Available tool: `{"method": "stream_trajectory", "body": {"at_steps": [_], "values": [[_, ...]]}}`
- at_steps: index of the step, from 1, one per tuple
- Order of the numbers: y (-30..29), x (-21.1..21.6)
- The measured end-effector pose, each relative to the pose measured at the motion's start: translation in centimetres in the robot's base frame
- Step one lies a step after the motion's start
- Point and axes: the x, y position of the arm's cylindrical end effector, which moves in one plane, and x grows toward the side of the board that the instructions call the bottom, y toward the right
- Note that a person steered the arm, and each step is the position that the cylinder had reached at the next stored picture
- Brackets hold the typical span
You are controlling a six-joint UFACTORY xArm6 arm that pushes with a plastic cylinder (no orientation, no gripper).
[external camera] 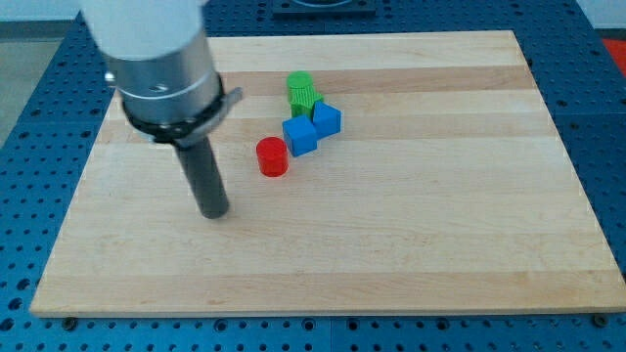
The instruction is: Point your arm near to green star
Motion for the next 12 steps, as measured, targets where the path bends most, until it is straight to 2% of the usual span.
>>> {"method": "stream_trajectory", "body": {"at_steps": [1, 3, 5, 6, 8, 9, 12], "values": [[-1.6, -1.5], [-4.7, -1.8], [-4.5, -8.9], [-2.4, -11.3], [2.9, -12.2], [4.9, -14.5], [6.3, -14.5]]}}
